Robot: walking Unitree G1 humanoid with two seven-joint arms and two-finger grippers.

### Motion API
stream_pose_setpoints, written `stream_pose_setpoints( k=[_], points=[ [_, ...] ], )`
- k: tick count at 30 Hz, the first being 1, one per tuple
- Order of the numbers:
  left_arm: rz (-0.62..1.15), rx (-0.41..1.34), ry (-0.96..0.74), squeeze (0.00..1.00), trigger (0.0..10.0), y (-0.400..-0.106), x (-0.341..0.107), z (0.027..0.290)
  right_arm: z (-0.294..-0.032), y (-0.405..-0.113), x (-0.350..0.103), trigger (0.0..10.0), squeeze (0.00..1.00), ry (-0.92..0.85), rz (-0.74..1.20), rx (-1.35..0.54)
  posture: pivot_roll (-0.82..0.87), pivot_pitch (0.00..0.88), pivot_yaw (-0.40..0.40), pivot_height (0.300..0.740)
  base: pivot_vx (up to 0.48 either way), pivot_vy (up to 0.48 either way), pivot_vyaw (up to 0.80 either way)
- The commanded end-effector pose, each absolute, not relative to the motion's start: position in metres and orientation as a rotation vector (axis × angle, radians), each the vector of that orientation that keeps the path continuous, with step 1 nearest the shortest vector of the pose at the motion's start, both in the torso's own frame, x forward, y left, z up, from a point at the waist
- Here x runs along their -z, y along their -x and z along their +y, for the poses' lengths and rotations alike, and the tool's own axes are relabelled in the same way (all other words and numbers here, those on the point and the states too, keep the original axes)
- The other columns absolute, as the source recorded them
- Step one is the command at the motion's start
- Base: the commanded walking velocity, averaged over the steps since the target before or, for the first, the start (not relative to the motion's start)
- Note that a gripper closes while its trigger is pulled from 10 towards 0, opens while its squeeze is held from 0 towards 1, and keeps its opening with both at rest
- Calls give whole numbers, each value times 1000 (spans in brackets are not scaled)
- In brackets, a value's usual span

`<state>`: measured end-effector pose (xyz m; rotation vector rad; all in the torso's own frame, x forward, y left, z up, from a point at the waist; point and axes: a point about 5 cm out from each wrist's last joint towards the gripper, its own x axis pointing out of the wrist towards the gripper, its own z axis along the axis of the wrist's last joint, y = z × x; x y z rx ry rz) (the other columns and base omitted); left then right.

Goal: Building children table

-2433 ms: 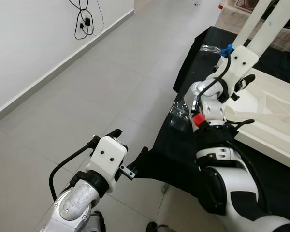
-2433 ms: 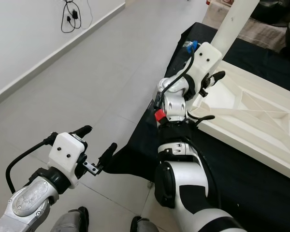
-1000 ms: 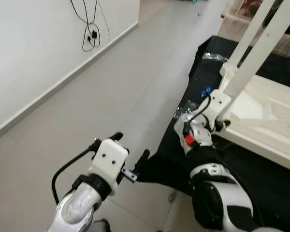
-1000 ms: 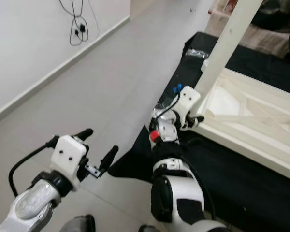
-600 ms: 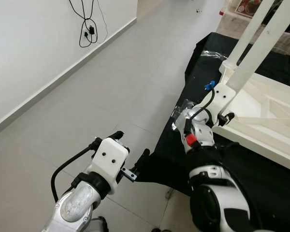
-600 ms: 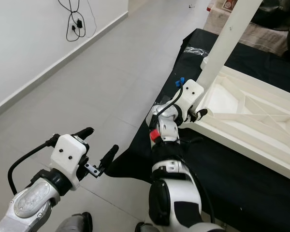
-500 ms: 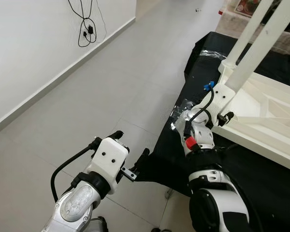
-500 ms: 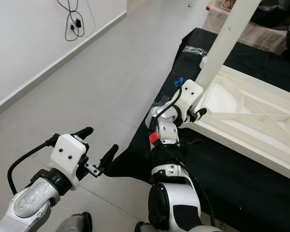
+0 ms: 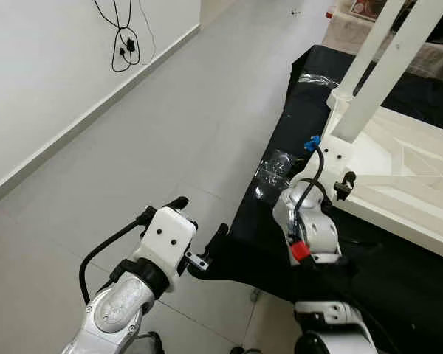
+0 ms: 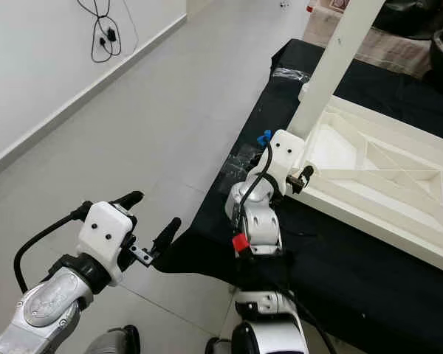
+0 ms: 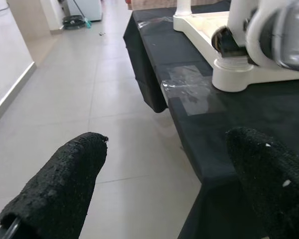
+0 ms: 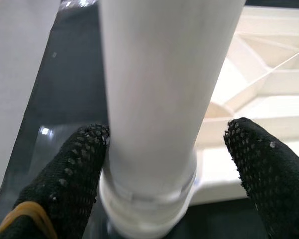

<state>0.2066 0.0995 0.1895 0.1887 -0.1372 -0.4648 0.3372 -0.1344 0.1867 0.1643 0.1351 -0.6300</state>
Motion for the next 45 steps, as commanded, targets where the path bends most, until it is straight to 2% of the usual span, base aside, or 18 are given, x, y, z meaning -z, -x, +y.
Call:
stream_pose_setpoints(
  k=[1, 6, 7, 12, 17, 20, 21, 28, 34, 45],
  points=[
    [-129, 476, -196, 0, 10000, -206, -186, 98, -123, -329, -175, 10000, 1000, -212, 200, 591, 150, 159, -105, 740, 0, 0, 0],
    [-127, 478, -198, 0, 10000, -207, -185, 98, -124, -318, -174, 10000, 980, -214, 209, 507, 145, 155, -102, 740, 0, 0, 0],
    [-126, 478, -199, 0, 10000, -208, -184, 98, -125, -315, -174, 10000, 0, -204, 208, 478, 143, 153, -104, 740, 0, 0, 0],
    [-118, 477, -199, 0, 10000, -209, -181, 99, -127, -301, -171, 10000, 0, -182, 219, 386, 139, 148, -104, 740, 0, 0, 0],
    [-87, 469, -200, 0, 10000, -206, -172, 102, -132, -268, -164, 10000, 0, -101, 174, 159, 129, 134, -104, 740, 0, 0, 0],
    [-39, 437, -187, 0, 10000, -201, -163, 107, -136, -257, -160, 10000, 0, -41, 119, 83, 128, 128, -106, 740, 0, 0, 0],
    [25, 383, -163, 0, 10000, -196, -152, 114, -143, -248, -155, 10000, 0, 0, 86, 51, 126, 120, -103, 740, 0, 0, 0],
    [80, 347, -140, 0, 10000, -187, -141, 116, -149, -236, -142, 10000, 0, 43, 122, 59, 127, 92, -100, 740, 0, 0, -510],
    [92, 327, -142, 0, 10000, -187, -137, 116, -141, -229, -134, 10000, 0, 35, 149, -1, 131, 73, -103, 740, 0, 0, -788],
    [75, 214, -110, 0, 10000, -193, -138, 129, -149, -237, -131, 10000, 0, 56, 115, 9, 130, 40, -100, 740, 0, 0, -791]
  ],
)
